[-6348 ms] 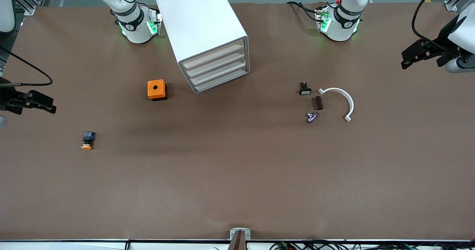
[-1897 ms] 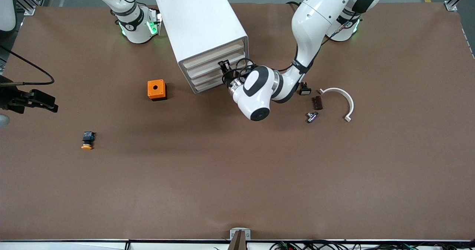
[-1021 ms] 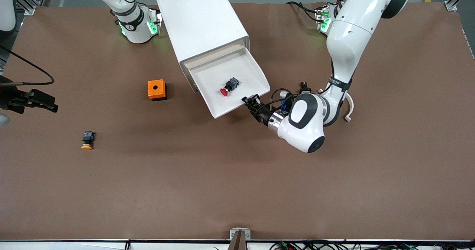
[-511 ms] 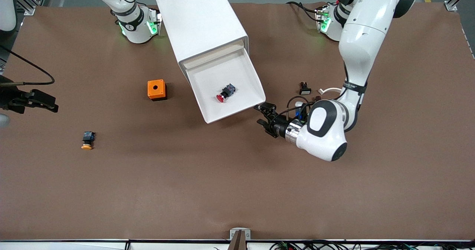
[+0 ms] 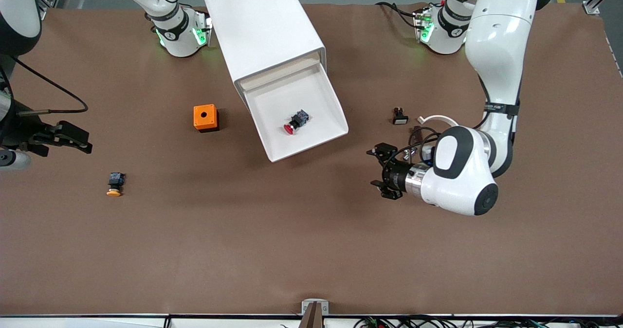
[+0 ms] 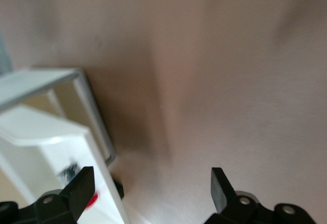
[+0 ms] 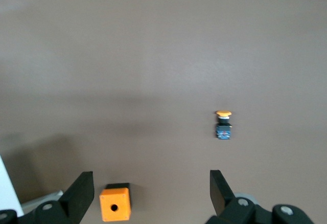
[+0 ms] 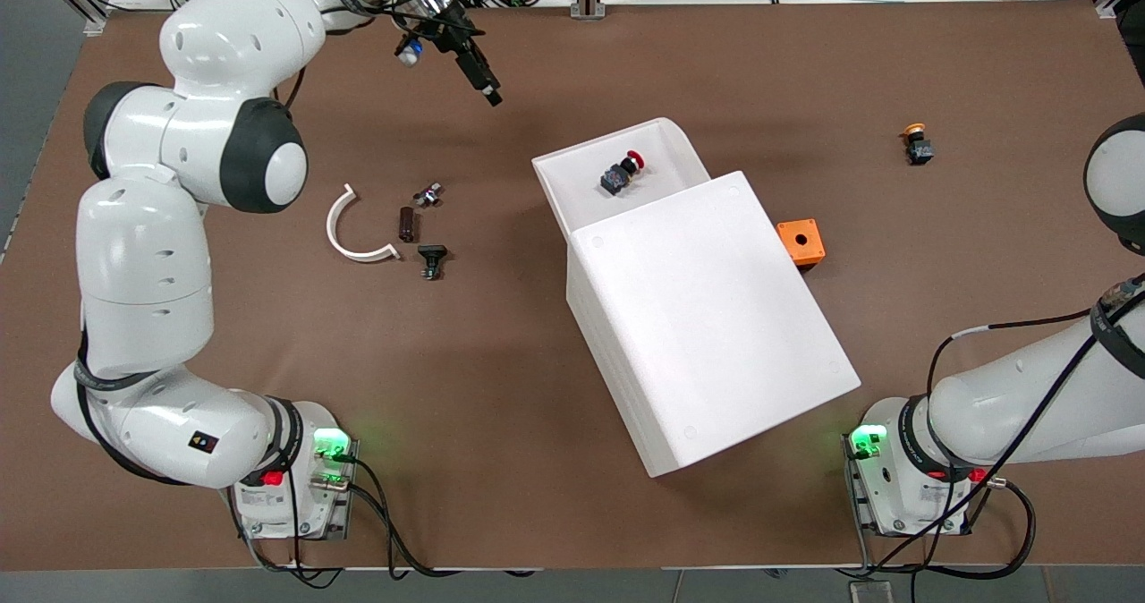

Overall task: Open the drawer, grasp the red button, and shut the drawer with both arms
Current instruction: 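Release the drawer with the left gripper while the right gripper reaches the drawer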

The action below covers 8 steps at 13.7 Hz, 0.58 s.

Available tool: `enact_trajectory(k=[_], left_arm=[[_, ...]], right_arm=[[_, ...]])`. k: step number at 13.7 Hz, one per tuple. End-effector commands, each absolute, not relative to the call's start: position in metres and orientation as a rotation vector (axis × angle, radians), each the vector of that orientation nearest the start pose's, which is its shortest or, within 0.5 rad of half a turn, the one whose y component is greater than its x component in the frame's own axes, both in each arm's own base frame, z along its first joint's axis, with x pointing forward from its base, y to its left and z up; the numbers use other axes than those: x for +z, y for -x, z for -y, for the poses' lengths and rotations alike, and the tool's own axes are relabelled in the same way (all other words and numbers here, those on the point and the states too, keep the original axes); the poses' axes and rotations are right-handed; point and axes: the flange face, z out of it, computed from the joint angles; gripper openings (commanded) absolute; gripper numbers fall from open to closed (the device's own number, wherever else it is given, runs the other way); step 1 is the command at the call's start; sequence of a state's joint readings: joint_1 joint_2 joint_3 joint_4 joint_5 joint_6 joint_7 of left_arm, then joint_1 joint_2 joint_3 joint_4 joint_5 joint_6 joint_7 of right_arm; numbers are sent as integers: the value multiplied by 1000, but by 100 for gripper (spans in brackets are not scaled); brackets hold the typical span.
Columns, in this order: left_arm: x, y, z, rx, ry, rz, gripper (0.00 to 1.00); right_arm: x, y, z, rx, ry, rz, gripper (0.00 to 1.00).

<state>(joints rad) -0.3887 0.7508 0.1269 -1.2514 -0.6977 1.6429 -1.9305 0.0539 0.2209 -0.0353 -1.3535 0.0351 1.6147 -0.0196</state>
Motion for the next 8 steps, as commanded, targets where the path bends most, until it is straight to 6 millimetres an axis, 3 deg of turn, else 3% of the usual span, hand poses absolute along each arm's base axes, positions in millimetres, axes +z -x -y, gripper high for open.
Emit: enact_trajectory(k=[1,3,6,8], left_arm=[[328,-669,250,-886,-2073,-2196,100],[323,-668,241,-703,-2301,-2143,100],[336,-659,246,-410,-2596,-2080,100],[346,-653,244,-397,-2694,-2029,100]], right_arm=[[599,-627,-47,-62,3088,-1,100],[596,-625,-75,-44,3086,-85,100],[597,-607,-155,-9,3077,-371,100],[593,-591,-210,14,3031,-650,100]])
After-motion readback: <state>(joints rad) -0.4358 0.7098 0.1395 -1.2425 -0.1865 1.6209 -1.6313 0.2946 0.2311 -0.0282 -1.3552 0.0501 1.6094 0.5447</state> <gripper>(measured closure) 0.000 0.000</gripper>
